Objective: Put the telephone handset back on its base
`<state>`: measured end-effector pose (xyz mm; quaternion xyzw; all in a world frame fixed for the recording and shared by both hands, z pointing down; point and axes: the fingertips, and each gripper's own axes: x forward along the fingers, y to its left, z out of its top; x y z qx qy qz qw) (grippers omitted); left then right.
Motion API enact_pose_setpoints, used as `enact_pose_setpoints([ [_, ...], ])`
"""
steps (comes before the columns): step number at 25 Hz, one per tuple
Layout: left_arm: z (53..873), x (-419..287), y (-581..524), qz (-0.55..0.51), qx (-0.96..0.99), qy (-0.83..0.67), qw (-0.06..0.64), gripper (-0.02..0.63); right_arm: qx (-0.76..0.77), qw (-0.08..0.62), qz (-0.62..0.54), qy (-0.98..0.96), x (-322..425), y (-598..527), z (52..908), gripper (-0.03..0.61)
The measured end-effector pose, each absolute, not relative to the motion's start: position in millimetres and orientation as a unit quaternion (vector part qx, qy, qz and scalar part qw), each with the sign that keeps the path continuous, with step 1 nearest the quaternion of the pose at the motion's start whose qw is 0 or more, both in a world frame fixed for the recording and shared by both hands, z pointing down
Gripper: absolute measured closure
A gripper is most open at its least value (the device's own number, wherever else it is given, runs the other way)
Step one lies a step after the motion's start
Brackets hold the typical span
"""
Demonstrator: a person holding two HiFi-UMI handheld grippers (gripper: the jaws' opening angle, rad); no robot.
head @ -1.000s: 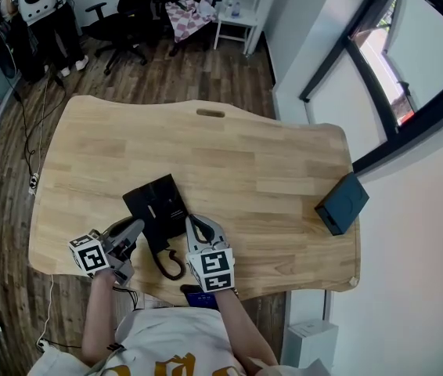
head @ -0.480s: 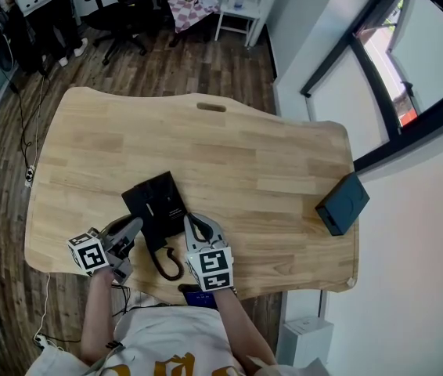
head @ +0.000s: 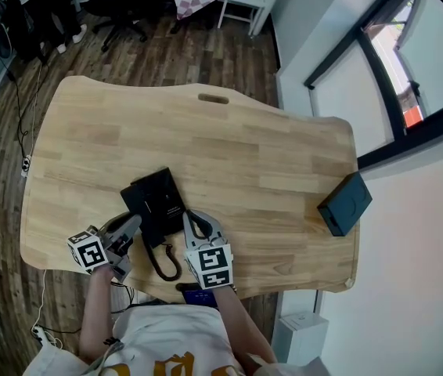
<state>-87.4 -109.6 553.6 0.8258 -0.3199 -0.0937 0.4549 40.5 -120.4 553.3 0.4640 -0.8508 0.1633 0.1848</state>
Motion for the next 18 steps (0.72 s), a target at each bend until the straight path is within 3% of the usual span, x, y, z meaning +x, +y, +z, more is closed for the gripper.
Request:
enact_pose_setpoints([
  [18,586,-88,-125,-0.087,0.808,-0.326,0.482,0.543,0.448,0.201,0.179,-0.853,39,-147,578,0.572],
])
